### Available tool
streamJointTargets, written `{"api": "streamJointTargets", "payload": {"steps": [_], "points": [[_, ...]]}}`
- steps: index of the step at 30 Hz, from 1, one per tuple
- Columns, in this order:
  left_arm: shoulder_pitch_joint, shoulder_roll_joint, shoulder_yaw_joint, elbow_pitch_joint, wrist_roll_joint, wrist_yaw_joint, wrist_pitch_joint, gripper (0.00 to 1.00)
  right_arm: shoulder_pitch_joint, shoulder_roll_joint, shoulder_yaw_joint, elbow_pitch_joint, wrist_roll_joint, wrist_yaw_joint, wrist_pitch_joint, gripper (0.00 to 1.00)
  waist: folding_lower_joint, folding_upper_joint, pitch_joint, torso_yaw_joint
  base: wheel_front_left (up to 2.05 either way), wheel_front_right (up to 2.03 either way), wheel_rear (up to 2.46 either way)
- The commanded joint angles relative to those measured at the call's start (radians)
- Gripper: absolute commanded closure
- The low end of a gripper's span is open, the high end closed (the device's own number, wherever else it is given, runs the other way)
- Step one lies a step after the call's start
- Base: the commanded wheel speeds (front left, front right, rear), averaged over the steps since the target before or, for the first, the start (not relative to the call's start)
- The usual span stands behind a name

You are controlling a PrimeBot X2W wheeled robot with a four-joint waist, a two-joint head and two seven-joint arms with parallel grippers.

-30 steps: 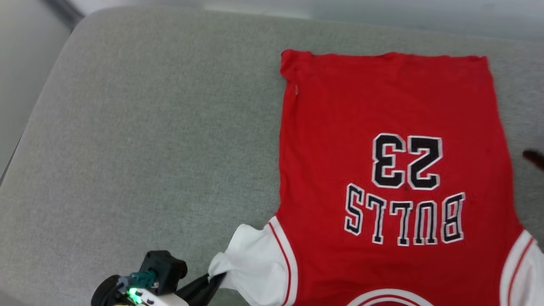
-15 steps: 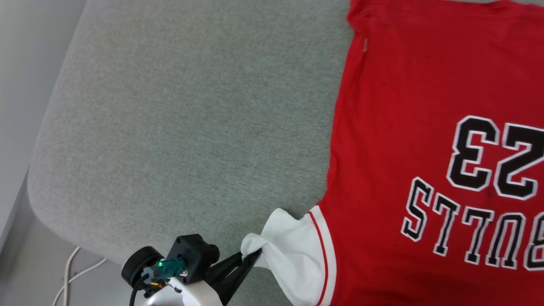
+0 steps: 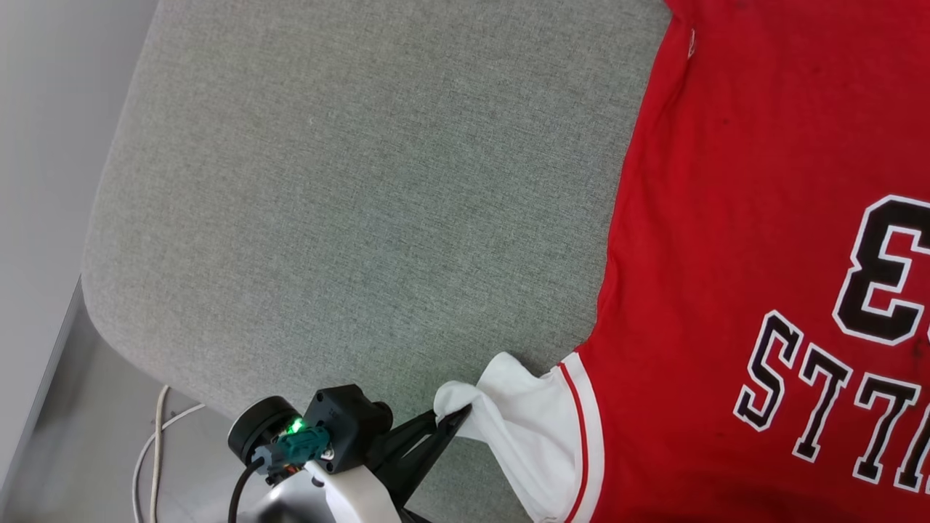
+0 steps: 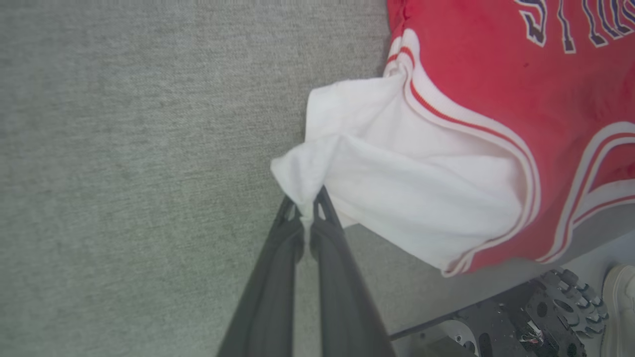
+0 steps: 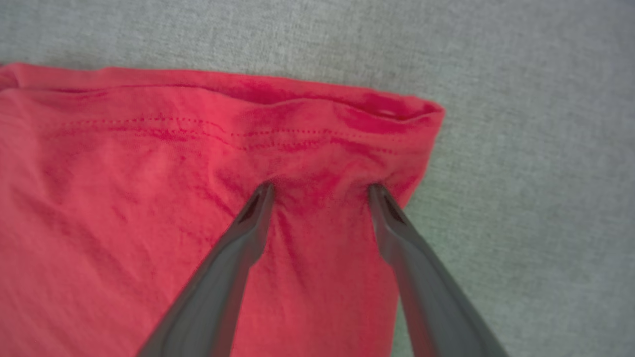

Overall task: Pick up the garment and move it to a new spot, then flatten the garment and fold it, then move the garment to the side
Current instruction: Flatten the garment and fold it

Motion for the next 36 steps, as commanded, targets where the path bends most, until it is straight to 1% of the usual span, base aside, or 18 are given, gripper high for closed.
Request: {"api": "streamJointTargets", "payload": {"steps": [1,2,3,10,16,19,24,30,36], "points": [[-0.007,-0.002,0.000,0.002,0.003,-0.005,-0.005,1.00,0.044,0.017,0.006,0.028,-0.002,0.000,0.012,0.05,-0.0001,0.0000,0.001,0.002,0.00,0.00,0.00],[-0.009,-0.002,0.000,0.005,0.004,-0.005,-0.005,1.00,0.059,0.018,0.005,0.031,-0.001,0.000,0.017,0.58,-0.0001,0.0000,0.001,0.002,0.00,0.00,0.00],[-0.012,-0.002,0.001,0.006,0.004,-0.005,-0.006,1.00,0.069,0.020,0.004,0.030,0.000,0.000,0.021,1.00,-0.0001,0.0000,0.001,0.002,0.00,0.00,0.00],[-0.014,0.000,0.005,0.019,0.004,0.008,-0.004,1.00,0.119,0.018,-0.014,0.031,0.008,0.000,0.018,1.00,-0.0001,0.0000,-0.030,-0.018,0.00,0.00,0.00],[-0.010,0.014,0.007,0.017,0.017,0.022,0.004,1.00,0.188,0.012,-0.021,0.034,0.016,0.000,-0.011,1.00,-0.0001,0.0000,-0.103,-0.065,0.00,0.00,0.00],[0.000,0.028,0.013,0.011,0.017,0.034,0.013,1.00,0.233,0.019,-0.020,0.032,0.034,0.000,-0.027,1.00,-0.0001,0.0000,-0.145,-0.096,0.00,0.00,0.00],[0.026,0.053,0.024,0.012,0.004,0.053,0.028,1.00,0.330,0.036,-0.018,0.027,0.075,-0.001,-0.059,1.00,-0.0001,0.0000,-0.225,-0.154,0.00,0.00,0.00],[0.066,0.078,0.044,0.013,-0.018,0.078,0.029,1.00,0.470,0.040,-0.007,0.028,0.141,0.000,-0.108,1.00,-0.0001,0.0000,-0.313,-0.220,0.00,0.00,0.00],[0.101,0.103,0.050,0.024,-0.030,0.091,0.032,1.00,0.627,0.059,-0.005,0.005,0.216,0.000,-0.170,1.00,-0.0001,0.0000,-0.389,-0.280,0.00,0.00,0.00]]}}
